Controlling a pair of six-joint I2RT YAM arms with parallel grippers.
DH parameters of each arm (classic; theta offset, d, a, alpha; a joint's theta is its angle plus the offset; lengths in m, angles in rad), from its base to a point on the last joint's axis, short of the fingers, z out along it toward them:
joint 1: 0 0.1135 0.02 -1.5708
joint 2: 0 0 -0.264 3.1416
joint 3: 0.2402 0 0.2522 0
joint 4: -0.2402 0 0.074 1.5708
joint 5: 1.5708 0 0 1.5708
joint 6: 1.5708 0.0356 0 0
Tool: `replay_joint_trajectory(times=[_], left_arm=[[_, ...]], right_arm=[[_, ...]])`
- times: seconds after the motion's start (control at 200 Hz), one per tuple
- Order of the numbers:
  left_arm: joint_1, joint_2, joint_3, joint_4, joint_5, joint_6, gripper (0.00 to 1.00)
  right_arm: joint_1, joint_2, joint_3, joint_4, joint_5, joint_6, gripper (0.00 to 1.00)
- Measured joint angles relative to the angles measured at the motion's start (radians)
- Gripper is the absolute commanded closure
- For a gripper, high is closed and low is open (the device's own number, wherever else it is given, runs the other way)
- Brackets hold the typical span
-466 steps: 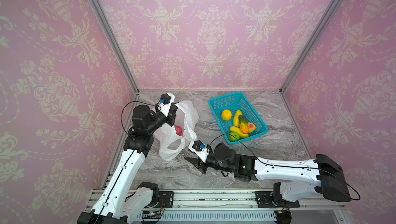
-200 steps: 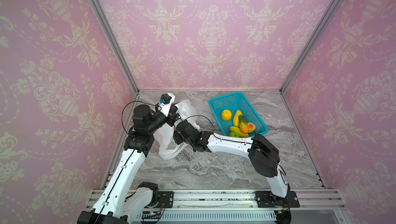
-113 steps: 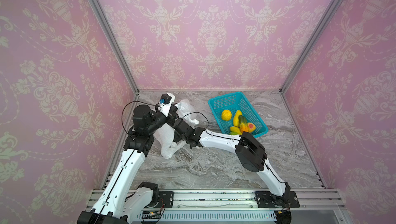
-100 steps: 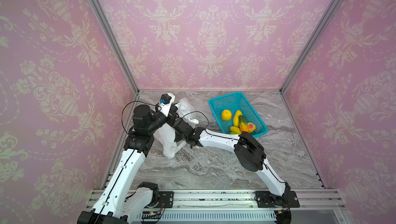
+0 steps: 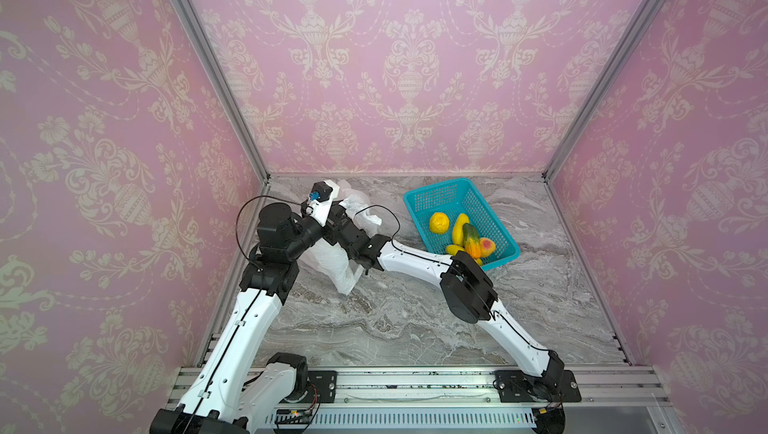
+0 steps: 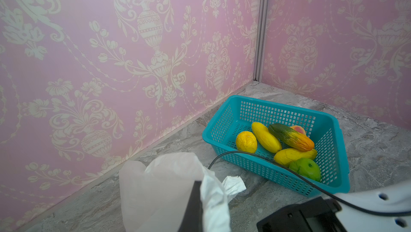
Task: Untie the knot of the plastic bag and take out the fruit
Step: Pick up the fruit from the plastic bag.
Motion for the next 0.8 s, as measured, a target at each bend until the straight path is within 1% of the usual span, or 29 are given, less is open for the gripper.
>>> replay_joint_trajectory(times=[0.125, 0.205, 0.275, 0.335, 0.36, 0.385, 0.48, 0.545, 0.575, 0.686, 0.801], left_arm=[[0.0, 0.0, 0.0, 0.0, 0.0, -0.003, 1.0], [0.0, 0.0, 0.0, 0.0, 0.0, -0.003, 1.0], [0.0, 0.0, 0.0, 0.0, 0.0, -0.003, 1.0], [0.0, 0.0, 0.0, 0.0, 0.0, -0.004, 1.0], [0.0, 0.0, 0.0, 0.0, 0.0, -0.004, 1.0], [0.0, 0.0, 0.0, 0.001, 0.0, -0.004, 1.0], [0.0, 0.0, 0.0, 0.001, 0.0, -0.006, 1.0], [0.0, 0.0, 0.0, 0.001, 0.0, -0.007, 1.0], [0.0, 0.0, 0.0, 0.002, 0.0, -0.007, 1.0], [0.0, 0.0, 0.0, 0.003, 0.002, -0.01, 1.0], [0.0, 0.0, 0.0, 0.003, 0.007, -0.013, 1.0]], right_arm=[[-0.027, 0.097, 0.156, -0.072, -0.026, 0.001, 0.29], [-0.043, 0.157, 0.249, -0.12, -0.043, 0.001, 0.3], [-0.055, 0.196, 0.31, -0.157, -0.063, 0.003, 0.42], [-0.065, 0.209, 0.336, -0.168, -0.087, 0.01, 0.6], [-0.069, 0.21, 0.34, -0.174, -0.1, 0.006, 0.64], [-0.072, 0.21, 0.343, -0.181, -0.111, 0.002, 0.65], [-0.079, 0.209, 0.343, -0.183, -0.14, -0.002, 0.65], [-0.08, 0.192, 0.307, -0.16, -0.145, -0.025, 0.66], [-0.079, 0.179, 0.282, -0.146, -0.142, -0.042, 0.67], [-0.059, 0.121, 0.177, -0.089, -0.086, -0.151, 0.75], [-0.015, 0.076, 0.08, 0.048, -0.013, -0.299, 0.76]])
